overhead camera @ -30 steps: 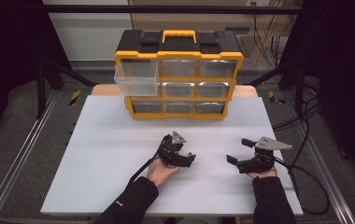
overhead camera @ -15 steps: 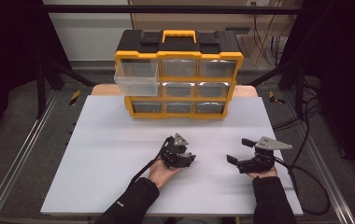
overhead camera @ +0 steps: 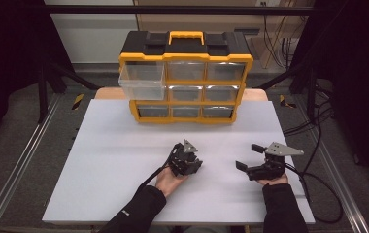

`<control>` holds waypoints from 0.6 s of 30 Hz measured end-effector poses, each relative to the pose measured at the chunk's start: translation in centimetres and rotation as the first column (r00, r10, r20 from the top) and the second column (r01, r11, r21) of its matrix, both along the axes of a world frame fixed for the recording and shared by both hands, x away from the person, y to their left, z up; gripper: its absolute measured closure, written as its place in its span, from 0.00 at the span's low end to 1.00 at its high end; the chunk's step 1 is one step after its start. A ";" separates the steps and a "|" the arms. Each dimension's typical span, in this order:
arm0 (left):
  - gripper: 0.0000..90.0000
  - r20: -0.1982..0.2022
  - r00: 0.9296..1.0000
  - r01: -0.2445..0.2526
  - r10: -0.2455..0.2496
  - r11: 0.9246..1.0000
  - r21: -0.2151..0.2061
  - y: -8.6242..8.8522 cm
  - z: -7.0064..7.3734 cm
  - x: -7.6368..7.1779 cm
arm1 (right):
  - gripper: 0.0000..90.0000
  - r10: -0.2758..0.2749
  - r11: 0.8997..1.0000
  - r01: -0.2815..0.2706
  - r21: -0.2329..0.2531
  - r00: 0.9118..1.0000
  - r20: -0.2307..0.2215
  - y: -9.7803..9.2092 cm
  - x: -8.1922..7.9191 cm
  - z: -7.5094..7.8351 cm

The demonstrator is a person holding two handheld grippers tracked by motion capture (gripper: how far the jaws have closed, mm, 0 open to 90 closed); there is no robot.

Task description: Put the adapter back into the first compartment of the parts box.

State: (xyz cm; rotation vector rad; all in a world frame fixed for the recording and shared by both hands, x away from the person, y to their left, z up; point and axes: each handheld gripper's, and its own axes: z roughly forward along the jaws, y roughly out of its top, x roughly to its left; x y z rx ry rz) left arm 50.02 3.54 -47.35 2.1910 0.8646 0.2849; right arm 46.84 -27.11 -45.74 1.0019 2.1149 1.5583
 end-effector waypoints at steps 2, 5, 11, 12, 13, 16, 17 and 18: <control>0.75 -0.001 1.000 -0.003 0.003 1.000 0.000 -0.1 0.0 0.0 | 0.00 0.000 1.000 0.000 0.001 1.000 0.000 0.0 0.0 0.0; 0.76 -0.001 1.000 -0.011 0.011 1.000 0.002 -0.2 -0.1 0.0 | 0.00 -0.001 1.000 0.001 0.002 1.000 0.000 0.0 0.0 0.0; 0.80 -0.008 1.000 -0.020 0.021 1.000 0.020 -0.3 -0.2 0.1 | 0.00 -0.002 1.000 0.002 0.001 1.000 0.001 0.0 0.0 0.0; 0.81 -0.007 1.000 -0.021 0.021 1.000 0.021 -0.3 -0.2 0.1 | 0.00 -0.002 1.000 0.002 0.002 1.000 0.000 0.0 0.0 0.0; 0.81 -0.010 1.000 -0.022 0.022 1.000 0.020 -0.3 -0.2 0.1 | 0.00 -0.002 1.000 0.002 0.001 1.000 0.000 0.0 0.0 0.0; 0.83 -0.010 1.000 -0.026 0.026 0.999 0.020 -0.3 -0.2 0.1 | 0.00 -0.002 1.000 0.002 0.002 1.000 0.001 0.0 0.0 0.0; 0.83 -0.010 1.000 -0.026 0.026 0.999 0.020 -0.3 -0.2 0.1 | 0.00 -0.002 1.000 0.002 0.002 1.000 0.001 0.0 0.0 0.0; 0.83 -0.009 1.000 -0.025 0.025 0.999 0.022 -0.3 -0.2 0.1 | 0.00 -0.002 1.000 0.002 0.003 1.000 0.000 0.0 0.0 0.0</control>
